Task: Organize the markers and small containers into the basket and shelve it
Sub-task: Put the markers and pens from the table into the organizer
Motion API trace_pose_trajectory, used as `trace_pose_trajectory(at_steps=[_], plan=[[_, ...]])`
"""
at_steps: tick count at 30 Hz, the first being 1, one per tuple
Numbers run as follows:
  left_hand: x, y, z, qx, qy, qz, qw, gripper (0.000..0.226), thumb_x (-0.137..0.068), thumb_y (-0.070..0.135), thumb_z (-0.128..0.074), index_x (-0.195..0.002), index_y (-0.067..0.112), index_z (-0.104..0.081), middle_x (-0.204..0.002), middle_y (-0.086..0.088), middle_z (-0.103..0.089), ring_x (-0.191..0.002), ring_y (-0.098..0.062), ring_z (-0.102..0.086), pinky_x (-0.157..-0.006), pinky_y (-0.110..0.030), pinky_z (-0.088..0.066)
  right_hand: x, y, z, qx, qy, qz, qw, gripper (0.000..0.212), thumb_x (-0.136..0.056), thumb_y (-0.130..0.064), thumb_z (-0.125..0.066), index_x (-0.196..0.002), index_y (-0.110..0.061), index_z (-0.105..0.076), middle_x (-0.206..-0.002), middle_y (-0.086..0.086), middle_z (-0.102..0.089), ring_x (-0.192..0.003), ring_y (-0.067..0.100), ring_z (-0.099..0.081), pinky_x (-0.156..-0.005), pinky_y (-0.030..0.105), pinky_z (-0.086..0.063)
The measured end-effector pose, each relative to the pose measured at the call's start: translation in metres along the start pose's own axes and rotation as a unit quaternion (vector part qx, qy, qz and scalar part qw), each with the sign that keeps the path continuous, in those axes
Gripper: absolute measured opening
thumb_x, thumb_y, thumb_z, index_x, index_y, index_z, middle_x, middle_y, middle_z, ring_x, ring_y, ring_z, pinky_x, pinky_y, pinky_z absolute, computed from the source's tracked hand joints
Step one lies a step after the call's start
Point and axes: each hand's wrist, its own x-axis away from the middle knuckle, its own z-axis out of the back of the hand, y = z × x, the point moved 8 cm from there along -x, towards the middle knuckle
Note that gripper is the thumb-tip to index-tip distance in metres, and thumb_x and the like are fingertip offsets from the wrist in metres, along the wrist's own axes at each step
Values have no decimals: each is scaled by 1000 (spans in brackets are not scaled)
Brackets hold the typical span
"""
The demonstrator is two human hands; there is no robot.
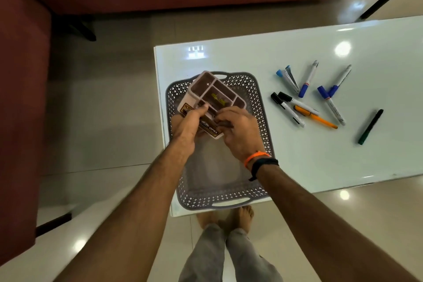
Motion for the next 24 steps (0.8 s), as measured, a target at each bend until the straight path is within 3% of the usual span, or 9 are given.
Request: trace_pose_trajectory(at_steps=[4,6,9,12,15,17,20,24], plan=[[6,-9,-2,102,-26,28,994,28,-82,9,-67,-110,8,-66,-100,-12,-73,-98,-28,-69,-80,-46,-59,8,15,20,-99,81,-98,987,47,-74,-29,-76,-118,-27,-60,-117,-4,-63,-104,13,-55,-85,33,-52],[9,-14,-1,154,-29,41,987,33,-84,5,-64,-116,8,-62,-102,-12,-72,-100,-27,-68,-85,-48,-57,14,27,24,-147,125,-188,963,58,-75,-40,-74,-126,-25,-51,-127,-2,-56,-115,17,-54,-95,39,-50],[16,-23,-7,193,-51,53,978,40,-84,3,-63,-124,3,-58,-112,-17,-68,-98,-28,-68,-75,-45,-61,24,49,0,-265,50,-371,889,83,-74,-59,-69,-142,-22,-39,-141,1,-51,-124,18,-53,-105,44,-45],[21,-27,-13,193,-77,50,977,45,-83,1,-64,-127,1,-55,-117,-19,-65,-100,-29,-66,-75,-42,-60,26,55,-15,-400,-5,-412,819,68,-78,-52,-69,-134,-20,-49,-118,4,-69,-99,18,-70,-82,43,-59],[23,-21,-9,180,-98,35,978,61,-71,8,-75,-129,5,-56,-119,-16,-66,-107,-30,-64,-85,-42,-56,24,58,-10,-414,-5,-390,823,44,-87,-24,-66,-129,-16,-54,-111,9,-72,-94,25,-72,-74,40,-61],[23,-15,-6,126,-111,9,986,70,-60,15,-80,-126,7,-58,-114,-11,-69,-104,-26,-65,-84,-37,-56,24,60,-4,-411,3,-378,829,38,-88,-11,-59,-125,-16,-58,-108,10,-72,-94,27,-71,-72,38,-60],[28,-2,-6,72,-143,-27,987,76,-55,15,-80,-126,5,-56,-113,-10,-69,-101,-23,-67,-85,-34,-56,22,63,7,-400,17,-367,840,36,-87,-9,-55,-121,-19,-63,-105,9,-74,-92,25,-72,-76,40,-60],[20,5,-1,88,-135,-39,986,67,-65,21,-78,-128,12,-56,-108,-5,-72,-96,-19,-70,-87,-33,-57,19,66,14,-346,0,-349,871,41,-76,-23,-62,-115,-34,-66,-105,-1,-74,-101,24,-69,-94,49,-53]])
